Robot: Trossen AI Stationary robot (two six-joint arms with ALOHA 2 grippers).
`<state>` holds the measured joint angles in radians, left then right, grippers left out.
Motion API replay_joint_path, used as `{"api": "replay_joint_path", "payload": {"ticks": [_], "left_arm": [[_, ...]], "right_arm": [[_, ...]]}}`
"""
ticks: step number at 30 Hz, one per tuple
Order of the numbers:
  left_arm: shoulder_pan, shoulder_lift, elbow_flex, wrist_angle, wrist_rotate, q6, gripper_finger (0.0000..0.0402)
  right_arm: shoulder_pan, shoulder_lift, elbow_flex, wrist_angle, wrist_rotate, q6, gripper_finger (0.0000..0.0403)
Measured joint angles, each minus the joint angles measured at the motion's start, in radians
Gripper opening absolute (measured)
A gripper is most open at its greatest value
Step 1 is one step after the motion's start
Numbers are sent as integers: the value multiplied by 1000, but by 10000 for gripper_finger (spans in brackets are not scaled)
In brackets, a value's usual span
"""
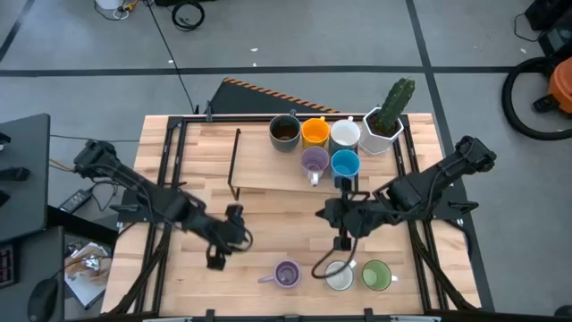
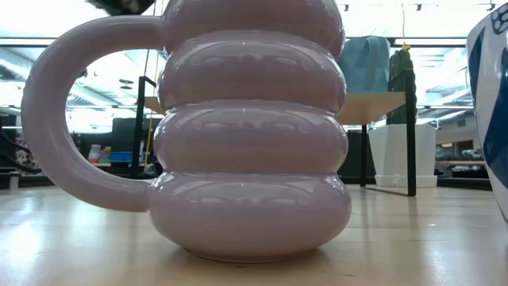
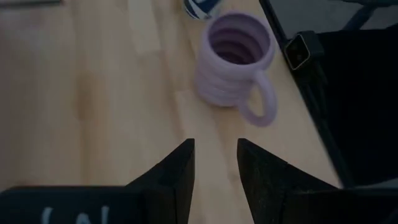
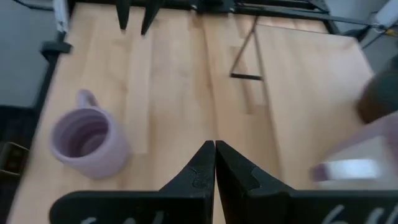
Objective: Place coffee mugs
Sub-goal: Put the purple mug on the shelf
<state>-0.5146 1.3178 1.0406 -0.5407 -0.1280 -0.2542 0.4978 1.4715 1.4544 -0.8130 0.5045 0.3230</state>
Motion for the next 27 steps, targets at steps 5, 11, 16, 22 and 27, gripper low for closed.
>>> {"api": "replay_joint_path", "payload": {"ticks": [5, 11, 16, 22, 27], "left_arm": [[-113, 131, 0, 58, -54, -191, 126], [-187, 229, -1, 196, -73, -375, 156], [-203, 269, -1, 313, -111, -440, 202], [-218, 289, -1, 347, -189, -442, 217], [-224, 311, 1, 420, -258, -434, 212]], "right_arm": [[56, -1, -46, 58, 22, 57, 19], [92, 7, -60, 81, 55, 98, 19], [104, 14, -60, 86, 77, 97, 19], [102, 15, -60, 84, 83, 70, 19], [92, 15, -60, 86, 83, 39, 19]]}}
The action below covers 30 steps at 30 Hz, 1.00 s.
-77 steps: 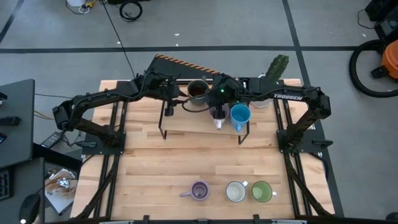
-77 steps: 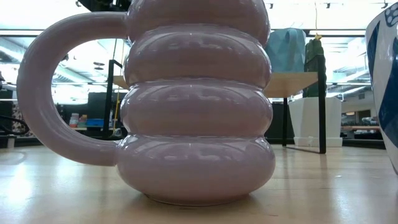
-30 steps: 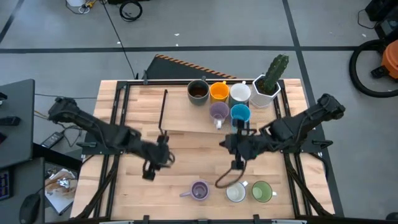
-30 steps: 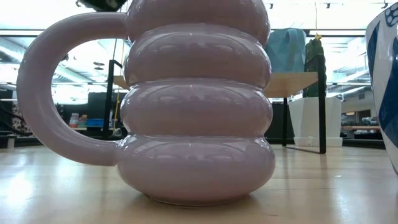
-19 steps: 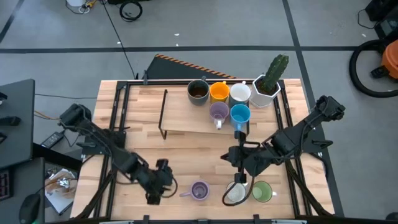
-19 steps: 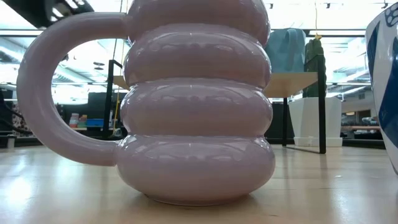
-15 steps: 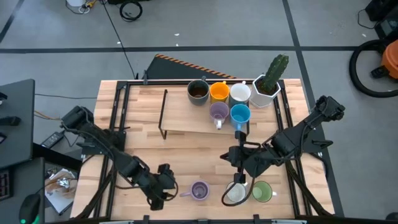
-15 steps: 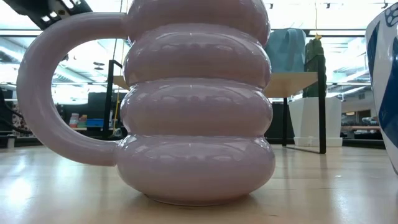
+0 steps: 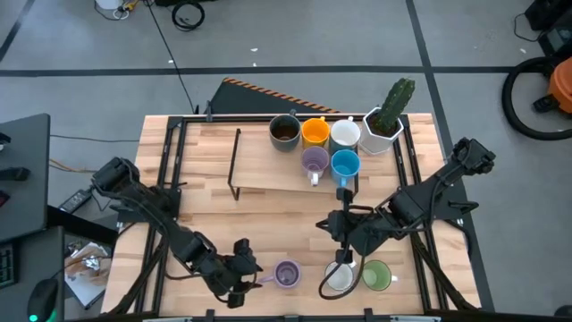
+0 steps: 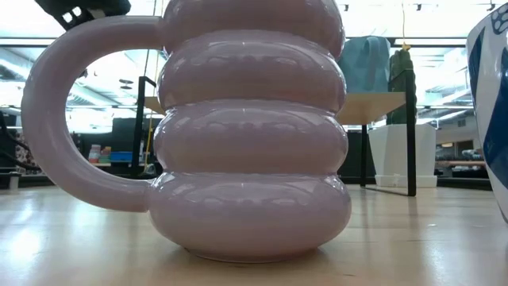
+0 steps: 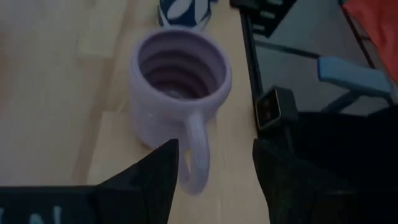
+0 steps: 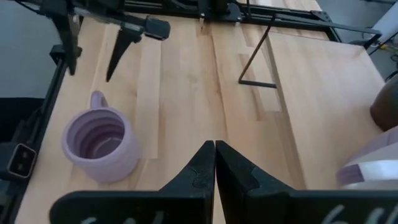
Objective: Place coffee mugs
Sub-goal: Put the purple mug on the shelf
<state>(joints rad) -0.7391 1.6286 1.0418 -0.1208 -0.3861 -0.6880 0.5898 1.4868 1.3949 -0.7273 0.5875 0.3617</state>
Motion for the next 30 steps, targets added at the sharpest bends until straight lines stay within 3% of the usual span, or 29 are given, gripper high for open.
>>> {"api": "replay_joint_path", "payload": {"ticks": [15, 30], "left_arm": [[-19, 175, 172, -83, -204, 170, 210], [-7, 241, 172, -87, -217, 69, 210]], "right_arm": [[-15, 0, -2, -12, -2, -17, 19], [-14, 0, -3, -16, -3, -21, 19]]}}
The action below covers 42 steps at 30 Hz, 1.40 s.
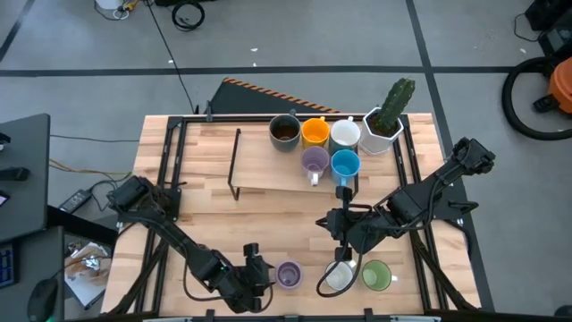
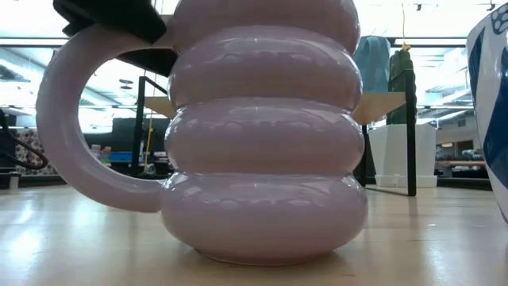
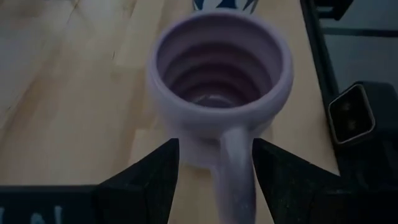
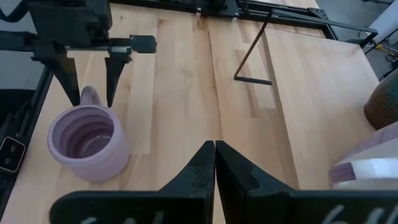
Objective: Place coffee mugs
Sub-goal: Put the purple mug on the shelf
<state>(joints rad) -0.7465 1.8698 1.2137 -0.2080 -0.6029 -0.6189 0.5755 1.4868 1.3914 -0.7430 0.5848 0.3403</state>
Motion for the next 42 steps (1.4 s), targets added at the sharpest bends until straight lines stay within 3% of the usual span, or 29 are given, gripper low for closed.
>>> {"api": "replay_joint_path", "payload": {"ticks": [7, 17, 32, 35, 42], "left_arm": [[10, 0, 1, -15, 9, -13, 205], [24, 12, 1, -32, 50, -33, 167], [26, 10, 1, -61, 59, -51, 161], [31, 9, 1, -67, 82, -51, 142], [39, -6, 0, -126, 114, -20, 55]], "right_arm": [[0, 0, 0, -4, -1, -2, 19], [0, 0, 0, -7, -1, 3, 19], [0, 0, 0, -8, -2, 5, 19], [0, 0, 0, -8, -2, 8, 19], [0, 0, 0, -14, -2, 6, 19]]}}
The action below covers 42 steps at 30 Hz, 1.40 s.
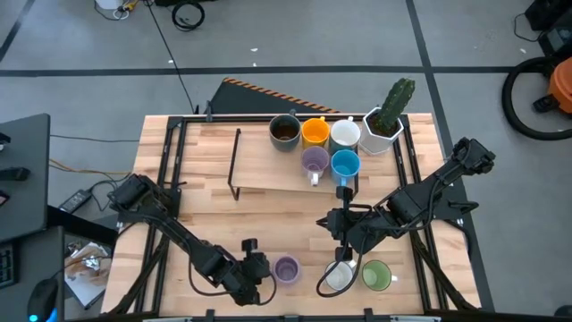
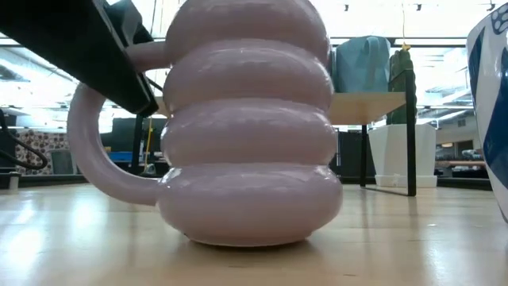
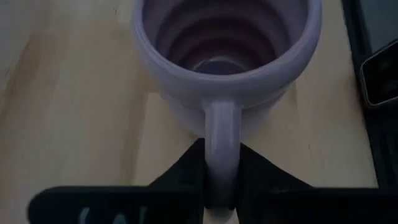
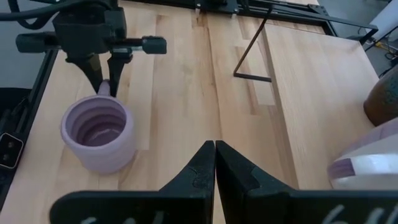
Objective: Place coffee mugs
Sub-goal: Put the purple mug on the shelf
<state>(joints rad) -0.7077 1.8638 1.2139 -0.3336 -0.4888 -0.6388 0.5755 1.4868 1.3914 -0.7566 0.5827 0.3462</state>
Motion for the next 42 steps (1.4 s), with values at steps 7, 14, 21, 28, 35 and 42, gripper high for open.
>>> {"api": "replay_joint_path", "payload": {"ticks": [7, 14, 21, 28, 35, 42], "left_arm": [[11, -58, -1, -97, 11, 29, 55], [34, -180, -1, -246, -40, 14, 55], [79, -333, -1, -336, -26, -3, 55], [183, -463, 0, -398, -21, 2, 55], [326, -514, 45, -433, -5, 68, 55], [439, -458, 201, -555, 2, 154, 55]], "right_arm": [[0, 0, 0, -7, 0, -6, 19], [0, 0, 0, -15, 0, 2, 19], [23, -1, -69, -19, 40, 66, 19], [58, -1, -112, -16, 82, 122, 19], [81, -1, -120, -18, 105, 149, 19], [80, -1, -120, -20, 105, 156, 19]]}}
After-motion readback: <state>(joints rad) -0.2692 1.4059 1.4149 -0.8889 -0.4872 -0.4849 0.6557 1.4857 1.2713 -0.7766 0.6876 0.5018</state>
